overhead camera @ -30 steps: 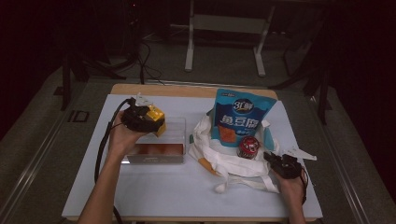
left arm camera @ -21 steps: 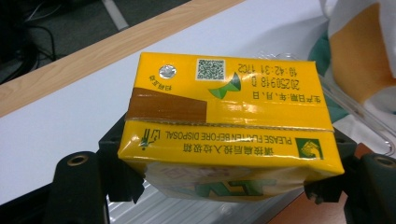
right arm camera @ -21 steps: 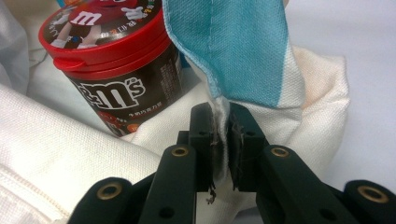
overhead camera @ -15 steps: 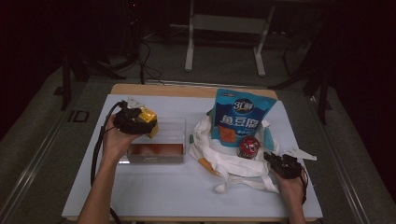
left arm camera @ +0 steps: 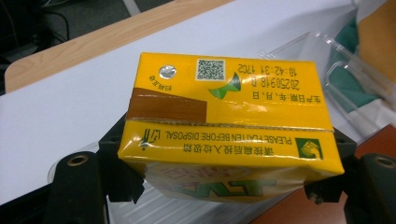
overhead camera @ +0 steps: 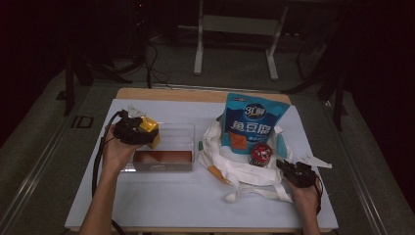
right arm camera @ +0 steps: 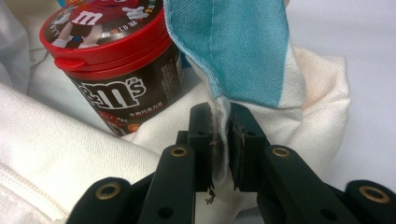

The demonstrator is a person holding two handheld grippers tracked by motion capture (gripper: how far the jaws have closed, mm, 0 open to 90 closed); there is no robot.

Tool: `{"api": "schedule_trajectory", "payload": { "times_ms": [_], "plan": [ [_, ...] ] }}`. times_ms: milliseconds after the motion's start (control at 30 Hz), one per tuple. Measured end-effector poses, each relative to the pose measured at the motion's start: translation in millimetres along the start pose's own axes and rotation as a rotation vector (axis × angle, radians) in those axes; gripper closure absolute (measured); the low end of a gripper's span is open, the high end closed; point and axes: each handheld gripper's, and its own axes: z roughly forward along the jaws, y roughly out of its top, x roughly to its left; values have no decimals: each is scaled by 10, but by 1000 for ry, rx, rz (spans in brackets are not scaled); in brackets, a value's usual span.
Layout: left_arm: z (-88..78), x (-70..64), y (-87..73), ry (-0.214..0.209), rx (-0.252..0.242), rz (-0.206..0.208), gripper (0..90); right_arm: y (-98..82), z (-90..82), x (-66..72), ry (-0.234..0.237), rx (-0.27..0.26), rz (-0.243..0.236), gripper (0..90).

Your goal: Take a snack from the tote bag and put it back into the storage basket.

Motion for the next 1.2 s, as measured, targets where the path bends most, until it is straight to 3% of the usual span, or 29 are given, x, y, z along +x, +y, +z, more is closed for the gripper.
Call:
{"api": "schedule_trajectory", "payload": {
  "times_ms": [700, 1000, 1200],
  "plan": [
    [-23, 201, -302, 21, 21, -71, 286, 0, 0, 2, -1, 1, 0, 804],
    [-17, 219, -339, 36, 39, -76, 286, 0, 0, 2, -1, 0, -1, 804],
    [1, 208, -355, 49, 62, -52, 285, -1, -1, 0, 0, 1, 1, 804]
  ]
}}
